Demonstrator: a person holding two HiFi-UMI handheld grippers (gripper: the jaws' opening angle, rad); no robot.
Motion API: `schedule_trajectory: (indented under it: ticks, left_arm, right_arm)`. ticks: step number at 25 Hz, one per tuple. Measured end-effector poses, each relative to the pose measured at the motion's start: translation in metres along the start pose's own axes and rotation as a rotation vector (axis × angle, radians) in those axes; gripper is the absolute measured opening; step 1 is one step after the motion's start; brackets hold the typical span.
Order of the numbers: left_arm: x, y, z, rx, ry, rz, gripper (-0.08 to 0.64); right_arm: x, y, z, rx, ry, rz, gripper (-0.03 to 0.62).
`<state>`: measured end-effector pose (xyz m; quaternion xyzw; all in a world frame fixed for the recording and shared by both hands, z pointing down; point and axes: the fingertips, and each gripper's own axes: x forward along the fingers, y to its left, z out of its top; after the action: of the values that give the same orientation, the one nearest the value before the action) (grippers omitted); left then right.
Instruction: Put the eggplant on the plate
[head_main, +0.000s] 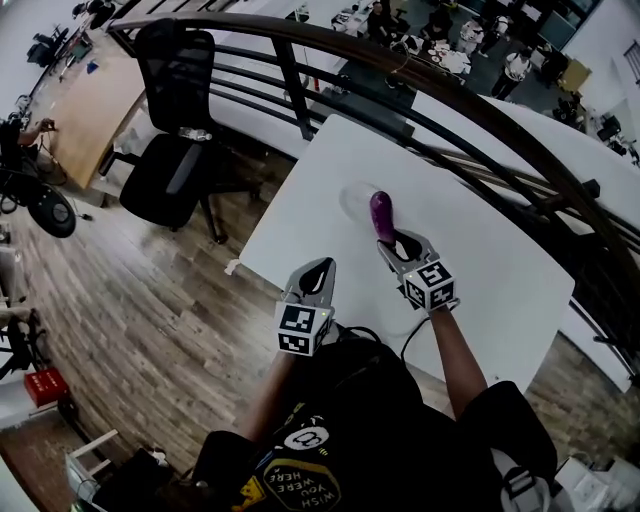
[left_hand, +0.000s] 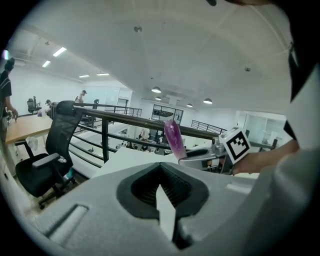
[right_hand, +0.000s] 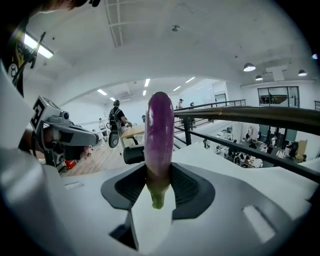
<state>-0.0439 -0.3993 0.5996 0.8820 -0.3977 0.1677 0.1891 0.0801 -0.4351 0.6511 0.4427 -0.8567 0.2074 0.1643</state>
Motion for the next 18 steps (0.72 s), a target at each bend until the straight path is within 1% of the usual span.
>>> schedule_trajectory:
  ticks: [3,6,10,16,18]
  left_arm:
    - [0.010,0.016,0.003,0.033,0.023,0.001,0.005]
    - [0.019,0.034,0.004,0.024,0.036,0.011,0.005]
    - [0.028,0.053,-0.001,0.010,0.054,0.018,0.005]
    - [0.030,0.066,-0.010,-0.005,0.092,0.018,0.005]
    - [0.028,0.072,-0.014,-0.018,0.101,0.028,0.005]
  right_arm:
    - [0.020,-0.015,-0.002,-0.032,0.052,-0.019,0.156]
    - [0.040,-0.027,-0.009,-0.066,0.105,-0.030,0.156]
    - [0.070,-0.045,-0.028,-0.100,0.188,-0.037,0.156]
    - [0.108,-0.081,-0.056,-0.180,0.332,-0.062,0.156]
    - [0.119,-0.092,-0.069,-0.223,0.389,-0.068,0.156]
